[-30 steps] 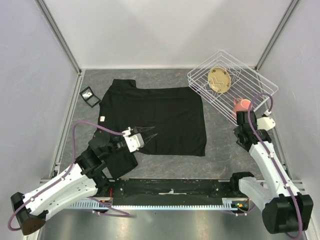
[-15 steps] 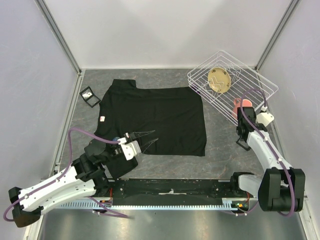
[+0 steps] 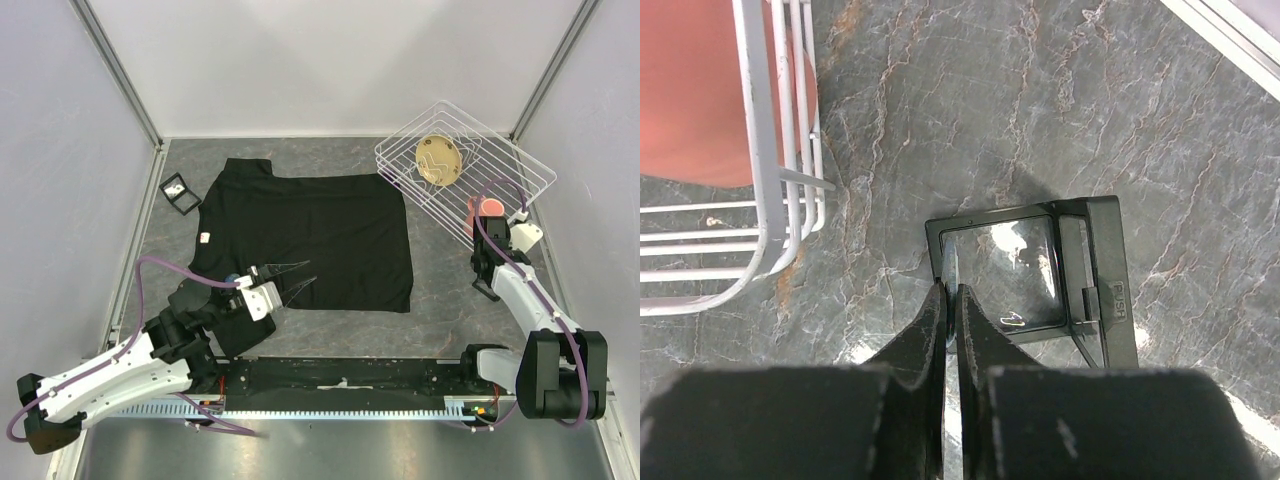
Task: Remove the brooch from the garment
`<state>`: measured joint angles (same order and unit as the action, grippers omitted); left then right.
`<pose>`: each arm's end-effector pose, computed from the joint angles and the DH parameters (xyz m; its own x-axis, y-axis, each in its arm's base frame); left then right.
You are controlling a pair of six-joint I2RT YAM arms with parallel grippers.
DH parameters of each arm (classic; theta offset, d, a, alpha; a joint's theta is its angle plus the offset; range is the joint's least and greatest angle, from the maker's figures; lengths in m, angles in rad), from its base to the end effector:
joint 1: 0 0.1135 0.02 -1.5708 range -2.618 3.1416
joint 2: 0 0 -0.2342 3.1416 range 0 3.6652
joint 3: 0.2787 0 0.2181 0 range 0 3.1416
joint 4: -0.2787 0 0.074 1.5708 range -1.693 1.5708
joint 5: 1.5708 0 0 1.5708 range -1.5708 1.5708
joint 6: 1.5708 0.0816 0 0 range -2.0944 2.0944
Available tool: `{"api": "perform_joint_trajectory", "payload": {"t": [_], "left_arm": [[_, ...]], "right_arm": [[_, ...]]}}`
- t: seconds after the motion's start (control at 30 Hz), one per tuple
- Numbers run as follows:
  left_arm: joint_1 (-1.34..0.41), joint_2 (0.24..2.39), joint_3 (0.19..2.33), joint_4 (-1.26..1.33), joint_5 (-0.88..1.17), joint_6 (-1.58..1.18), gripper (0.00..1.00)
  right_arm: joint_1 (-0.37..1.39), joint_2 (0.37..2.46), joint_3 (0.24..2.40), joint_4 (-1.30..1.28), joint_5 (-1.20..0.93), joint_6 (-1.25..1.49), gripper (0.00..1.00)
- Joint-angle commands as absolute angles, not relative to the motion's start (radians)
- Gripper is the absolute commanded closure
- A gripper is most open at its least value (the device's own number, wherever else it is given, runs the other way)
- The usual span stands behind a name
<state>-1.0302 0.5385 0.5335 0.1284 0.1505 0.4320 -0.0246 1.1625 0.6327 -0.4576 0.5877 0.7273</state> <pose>0.0834 -0.1627 0.3116 0.4445 0.0638 -0.8935 0.8128 0.3904 0.4323 0.2153 -0.0506 0.1558 -0.4066 0.5635 -0.7191 0.7981 0.6022 0.0206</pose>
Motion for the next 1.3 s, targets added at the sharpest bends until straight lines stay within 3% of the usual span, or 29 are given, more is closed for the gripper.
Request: {"api": "perform_joint_trajectory", "payload": {"t": [0.0, 0.87, 1.27], "left_arm": [[-1.042, 0.531, 0.531, 0.170, 0.124, 0.448, 0.60], [-1.060, 0.525, 0.526, 0.166, 0.112, 0.465, 0.59], [-1.066, 0.522, 0.525, 0.166, 0.107, 0.466, 0.59]], "right_arm": [[-0.037, 1.163, 0.621, -0.388, 0.591, 0.712, 1.00], [-0.064, 1.181, 0.563, -0.305, 0.555, 0.710, 0.95], [-0.067, 1.172, 0.546, -0.307, 0.554, 0.713, 0.85]]}}
